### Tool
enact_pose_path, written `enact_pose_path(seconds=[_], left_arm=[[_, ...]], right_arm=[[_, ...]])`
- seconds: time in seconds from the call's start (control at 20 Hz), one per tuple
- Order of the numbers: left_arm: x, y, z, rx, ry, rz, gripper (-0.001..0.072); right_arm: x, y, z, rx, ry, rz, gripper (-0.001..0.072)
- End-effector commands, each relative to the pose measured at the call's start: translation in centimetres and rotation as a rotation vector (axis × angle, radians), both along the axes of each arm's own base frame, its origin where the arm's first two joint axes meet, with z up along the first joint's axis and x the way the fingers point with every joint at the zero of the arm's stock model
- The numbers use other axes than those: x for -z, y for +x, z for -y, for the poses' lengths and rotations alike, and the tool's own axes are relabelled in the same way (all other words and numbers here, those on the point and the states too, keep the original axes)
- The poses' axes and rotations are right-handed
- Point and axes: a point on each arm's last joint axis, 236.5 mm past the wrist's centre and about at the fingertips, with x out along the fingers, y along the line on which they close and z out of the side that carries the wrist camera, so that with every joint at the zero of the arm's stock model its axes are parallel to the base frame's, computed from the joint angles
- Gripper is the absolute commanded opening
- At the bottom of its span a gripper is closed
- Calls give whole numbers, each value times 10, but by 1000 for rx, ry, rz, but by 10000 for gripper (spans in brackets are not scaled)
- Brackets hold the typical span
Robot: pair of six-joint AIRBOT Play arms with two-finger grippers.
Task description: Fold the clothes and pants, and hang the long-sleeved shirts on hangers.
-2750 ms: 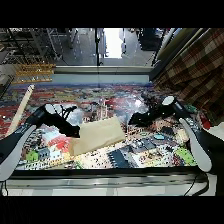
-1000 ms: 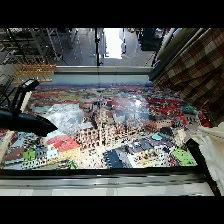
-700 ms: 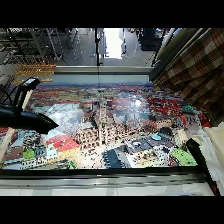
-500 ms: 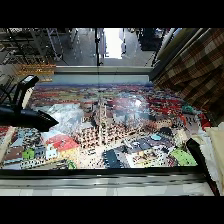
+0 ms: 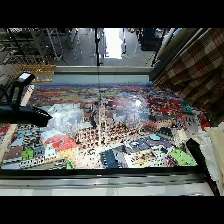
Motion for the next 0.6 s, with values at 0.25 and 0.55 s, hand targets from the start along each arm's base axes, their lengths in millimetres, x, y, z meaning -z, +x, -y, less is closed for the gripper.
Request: enact_pose_path(seconds=[0.25, 0.55], left_arm=[[-49, 68, -101, -602, 15, 304, 9], [-49, 68, -101, -602, 16, 304, 8]], right_arm=[[48, 120, -188, -759, -505, -32, 20], [-28, 180, -195, -709, -726, 234, 110]])
